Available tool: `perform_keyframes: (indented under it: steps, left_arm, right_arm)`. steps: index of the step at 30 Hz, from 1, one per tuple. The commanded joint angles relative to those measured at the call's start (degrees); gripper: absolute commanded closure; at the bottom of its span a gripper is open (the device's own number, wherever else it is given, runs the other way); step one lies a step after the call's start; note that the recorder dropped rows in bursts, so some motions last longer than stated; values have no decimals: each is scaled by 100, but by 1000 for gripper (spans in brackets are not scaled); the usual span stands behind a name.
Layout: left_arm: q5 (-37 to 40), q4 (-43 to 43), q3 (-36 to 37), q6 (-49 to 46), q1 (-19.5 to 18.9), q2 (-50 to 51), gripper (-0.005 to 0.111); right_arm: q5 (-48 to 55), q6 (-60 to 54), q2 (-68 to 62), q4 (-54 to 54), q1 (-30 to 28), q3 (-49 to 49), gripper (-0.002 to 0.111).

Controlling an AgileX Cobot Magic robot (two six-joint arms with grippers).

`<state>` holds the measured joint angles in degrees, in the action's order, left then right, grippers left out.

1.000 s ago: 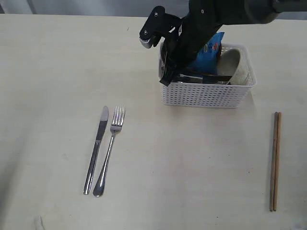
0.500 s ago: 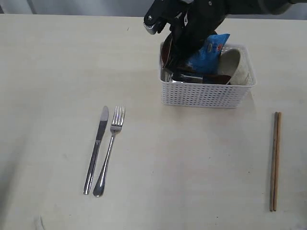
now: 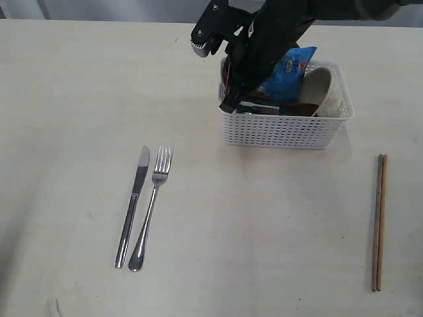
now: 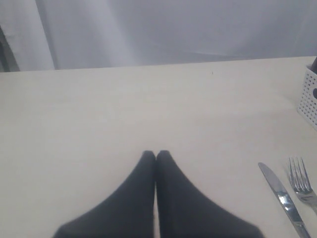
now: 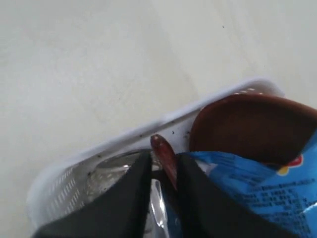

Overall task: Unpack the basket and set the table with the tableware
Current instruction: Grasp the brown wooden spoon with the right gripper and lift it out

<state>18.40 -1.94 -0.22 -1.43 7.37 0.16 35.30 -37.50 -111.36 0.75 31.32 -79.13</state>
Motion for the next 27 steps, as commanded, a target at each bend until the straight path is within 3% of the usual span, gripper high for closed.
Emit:
perform_keyframes:
  steps: [1,5,12,17,24,27]
  left_arm:
    - [-9,21,22,-33,-16,-16,107]
    - [-9,21,22,-33,-16,-16,107]
    - [-9,21,22,-33,-16,-16,107]
    - [-9,21,22,-33,-16,-16,107]
    - [-9,21,22,-33,-16,-16,107]
    - [-9,21,22,-33,-16,-16,107]
  right_arm:
    - [41,-110,40,5,20,-6,63]
    - [-73,-110,31,5,43,-6,58]
    - [-126,-110,-187,-122,43,-6,73]
    - [-134,-110,-327,-122,43,-6,65]
    - [-341,82,-446,-448,43,-6,65]
    - [-371,266,-446,-714,43,-6,83]
